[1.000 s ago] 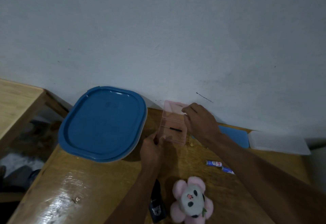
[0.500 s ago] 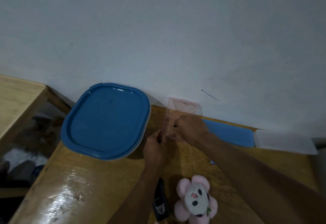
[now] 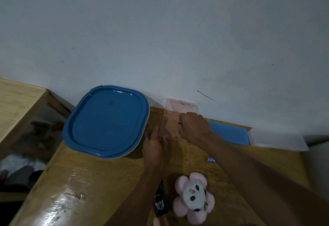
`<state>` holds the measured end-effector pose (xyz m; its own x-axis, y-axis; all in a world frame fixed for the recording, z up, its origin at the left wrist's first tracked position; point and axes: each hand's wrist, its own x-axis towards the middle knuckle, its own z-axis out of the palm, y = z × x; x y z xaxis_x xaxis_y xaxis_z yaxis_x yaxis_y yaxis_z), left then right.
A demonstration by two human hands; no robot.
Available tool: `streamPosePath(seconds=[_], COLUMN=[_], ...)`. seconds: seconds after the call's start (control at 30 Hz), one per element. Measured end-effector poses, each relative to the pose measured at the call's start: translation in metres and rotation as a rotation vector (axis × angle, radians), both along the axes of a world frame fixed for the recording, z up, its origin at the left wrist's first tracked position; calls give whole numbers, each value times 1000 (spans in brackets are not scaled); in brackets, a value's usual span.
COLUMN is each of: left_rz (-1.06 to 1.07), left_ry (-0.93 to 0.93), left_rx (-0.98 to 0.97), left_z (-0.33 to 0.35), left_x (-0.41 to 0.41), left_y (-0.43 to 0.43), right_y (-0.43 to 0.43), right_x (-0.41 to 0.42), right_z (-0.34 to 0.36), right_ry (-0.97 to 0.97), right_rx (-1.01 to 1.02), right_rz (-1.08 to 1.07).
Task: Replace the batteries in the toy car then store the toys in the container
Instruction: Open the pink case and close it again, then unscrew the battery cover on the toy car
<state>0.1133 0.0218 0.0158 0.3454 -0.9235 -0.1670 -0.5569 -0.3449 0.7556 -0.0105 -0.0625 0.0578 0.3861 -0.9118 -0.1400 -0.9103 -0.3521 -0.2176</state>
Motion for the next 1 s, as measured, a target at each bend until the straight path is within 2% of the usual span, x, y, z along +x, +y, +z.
streamPosePath(seconds=[0.13,0.33,0.53,0.83,1.0], left_rz=[-173,-448,-590,-669,-636], left_ry=[-194,-464,-637,-655,-596], left_rx=[-60,-284,-239,-155,16], left_z=[14,45,75,79,72], left_x=[-10,-35,-89,-193,-239], left_y=[17,29,77,186,236], right_y=[13,58,127,251,305], right_x=[-24,-79,-143,-243,-279], right_z=[6,25,42,44,34], right_ry=[0,-62,-111,-204,-184], right_rx=[-21,4,10,-31,30], right_rz=[-125,-273,-315,-393,-460])
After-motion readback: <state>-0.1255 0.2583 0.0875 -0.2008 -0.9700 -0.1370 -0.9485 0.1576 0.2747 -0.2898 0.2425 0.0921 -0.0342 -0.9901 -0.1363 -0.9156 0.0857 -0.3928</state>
